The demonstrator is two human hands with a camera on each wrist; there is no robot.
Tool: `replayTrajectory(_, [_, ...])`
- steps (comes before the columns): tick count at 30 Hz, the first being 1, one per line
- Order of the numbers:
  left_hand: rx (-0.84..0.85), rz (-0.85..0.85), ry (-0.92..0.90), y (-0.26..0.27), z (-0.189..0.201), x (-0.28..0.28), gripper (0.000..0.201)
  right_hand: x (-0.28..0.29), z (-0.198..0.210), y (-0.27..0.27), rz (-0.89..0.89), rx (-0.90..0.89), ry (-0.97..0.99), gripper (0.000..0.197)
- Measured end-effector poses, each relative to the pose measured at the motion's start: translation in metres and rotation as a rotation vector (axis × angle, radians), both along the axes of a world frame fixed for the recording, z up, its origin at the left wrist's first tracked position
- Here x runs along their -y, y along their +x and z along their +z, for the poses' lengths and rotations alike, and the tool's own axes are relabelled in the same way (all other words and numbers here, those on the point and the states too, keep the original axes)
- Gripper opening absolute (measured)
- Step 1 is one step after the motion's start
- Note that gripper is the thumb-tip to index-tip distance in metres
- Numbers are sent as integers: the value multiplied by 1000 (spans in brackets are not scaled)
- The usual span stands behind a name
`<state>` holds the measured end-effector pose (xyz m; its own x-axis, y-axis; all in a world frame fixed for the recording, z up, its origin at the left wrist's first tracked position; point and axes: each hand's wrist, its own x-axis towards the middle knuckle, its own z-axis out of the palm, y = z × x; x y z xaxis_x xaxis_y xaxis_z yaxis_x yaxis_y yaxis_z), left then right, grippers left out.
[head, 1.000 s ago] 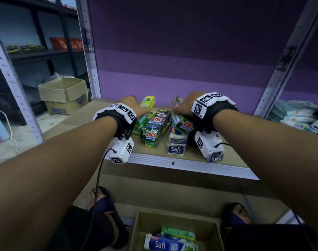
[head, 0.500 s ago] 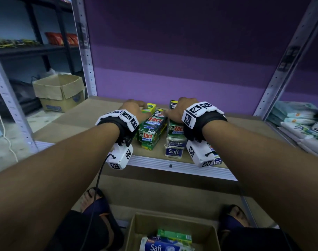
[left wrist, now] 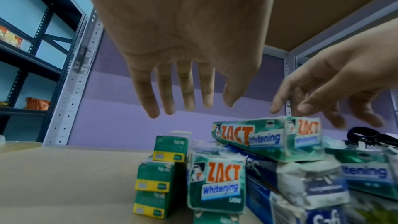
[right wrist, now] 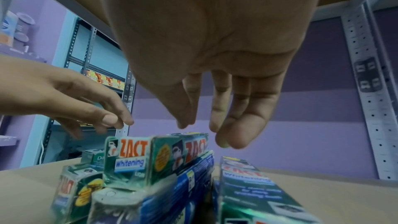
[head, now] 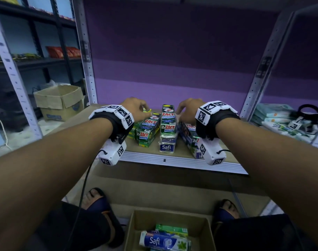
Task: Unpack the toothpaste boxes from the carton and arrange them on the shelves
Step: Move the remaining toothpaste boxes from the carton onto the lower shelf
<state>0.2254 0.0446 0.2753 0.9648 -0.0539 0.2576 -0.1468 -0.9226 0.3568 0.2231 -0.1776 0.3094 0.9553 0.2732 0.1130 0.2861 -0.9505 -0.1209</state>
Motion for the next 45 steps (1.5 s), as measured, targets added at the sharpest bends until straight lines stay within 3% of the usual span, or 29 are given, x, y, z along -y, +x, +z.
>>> replayTrajectory(12, [-120,-173,71,-70,22,26,31,31,3,-54,84,-163,111,26])
replayTrajectory(22, [-264,-303,105,-93,-11,40,30,40,-42,-81,104,-371,107,30])
replayTrajectory(32, [-523,-352,158,-90,-105,44,33,51,-152,-68,99,-526,-36,31])
replayTrajectory(45, [-794,-357,148,-72,-290,51,22,65,-327,-59,71,-854,-121,37])
